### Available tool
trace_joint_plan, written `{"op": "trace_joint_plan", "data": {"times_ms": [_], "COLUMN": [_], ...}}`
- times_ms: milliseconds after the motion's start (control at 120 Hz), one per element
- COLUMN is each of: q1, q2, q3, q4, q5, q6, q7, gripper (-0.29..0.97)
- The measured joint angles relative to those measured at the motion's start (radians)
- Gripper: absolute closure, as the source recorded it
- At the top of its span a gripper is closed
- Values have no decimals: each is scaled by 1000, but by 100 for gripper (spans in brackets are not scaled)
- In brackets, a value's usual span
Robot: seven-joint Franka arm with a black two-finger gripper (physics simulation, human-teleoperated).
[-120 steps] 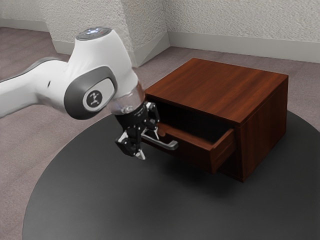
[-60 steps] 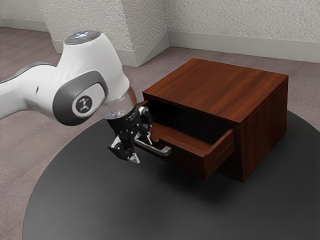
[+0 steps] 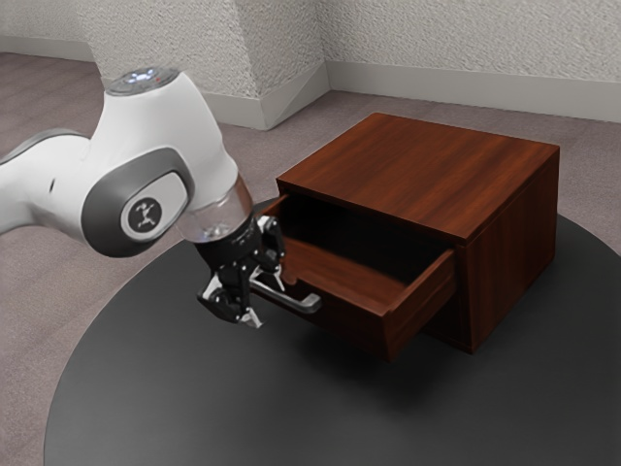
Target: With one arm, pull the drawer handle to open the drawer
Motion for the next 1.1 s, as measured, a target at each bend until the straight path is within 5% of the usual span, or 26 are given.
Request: {"op": "trace_joint_plan", "data": {"times_ms": [1100], "q1": [1], "q2": [-83], "q3": [14], "q4": [-79], "q5": [-10], "q6": [-1], "q7": [-1], "gripper": [36]}}
